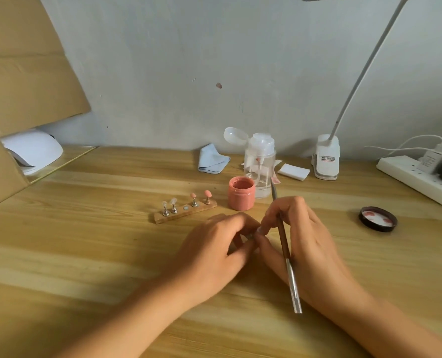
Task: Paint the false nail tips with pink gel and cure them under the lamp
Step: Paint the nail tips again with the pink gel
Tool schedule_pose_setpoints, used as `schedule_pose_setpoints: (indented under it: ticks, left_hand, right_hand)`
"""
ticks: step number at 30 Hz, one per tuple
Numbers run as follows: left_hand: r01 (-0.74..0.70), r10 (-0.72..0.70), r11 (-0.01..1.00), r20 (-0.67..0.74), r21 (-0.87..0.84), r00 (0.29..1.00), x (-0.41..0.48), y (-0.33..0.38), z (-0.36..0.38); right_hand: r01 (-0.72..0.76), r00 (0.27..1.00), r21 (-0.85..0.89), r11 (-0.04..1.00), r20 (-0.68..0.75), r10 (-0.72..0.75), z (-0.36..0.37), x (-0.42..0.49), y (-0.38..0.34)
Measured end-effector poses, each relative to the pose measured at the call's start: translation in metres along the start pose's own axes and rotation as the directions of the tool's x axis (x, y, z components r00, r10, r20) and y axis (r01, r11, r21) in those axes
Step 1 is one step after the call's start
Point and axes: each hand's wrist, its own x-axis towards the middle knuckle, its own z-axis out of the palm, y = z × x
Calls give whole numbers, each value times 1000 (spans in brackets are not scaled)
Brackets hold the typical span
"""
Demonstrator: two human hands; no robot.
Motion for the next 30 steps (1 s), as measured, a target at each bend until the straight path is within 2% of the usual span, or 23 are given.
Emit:
schedule_pose_setpoints:
  ticks: [4,6,9,11,14,16,21,26,30]
  left_hand:
    - [74,-75,997,-65,-19,995,5,-6,-6]
    - [127,-124,992,-93,22,988,5,-10,-10]
    - [239,-224,967,-152,91,963,9,-17,-16]
    - [326,-316,945,-166,38,934,10,-17,-16]
    - [369,-364,929,-136,11,921,11,-14,-12]
    - [374,-371,927,-110,7,922,11,-12,-12]
    - [357,-362,932,-91,-65,928,12,-15,-14]
    - [316,-320,947,-86,-57,943,11,-21,-15]
    - [222,-224,975,-95,-28,970,13,-25,-11]
  right_hand:
    - [-72,994,56,996,84,67,-2,2,-5]
    - [-106,992,63,992,79,101,-2,4,-6]
    - [-167,985,122,978,-14,170,-4,7,-2]
    - [-189,974,185,964,-86,208,-5,10,-1]
    - [-156,966,222,962,-170,196,-4,13,0]
    - [-161,967,204,966,-164,196,-1,14,1]
    - [-290,955,141,947,-20,295,4,14,9]
    - [-334,939,176,926,-28,344,2,13,10]
    - [-353,929,229,907,-28,368,1,13,11]
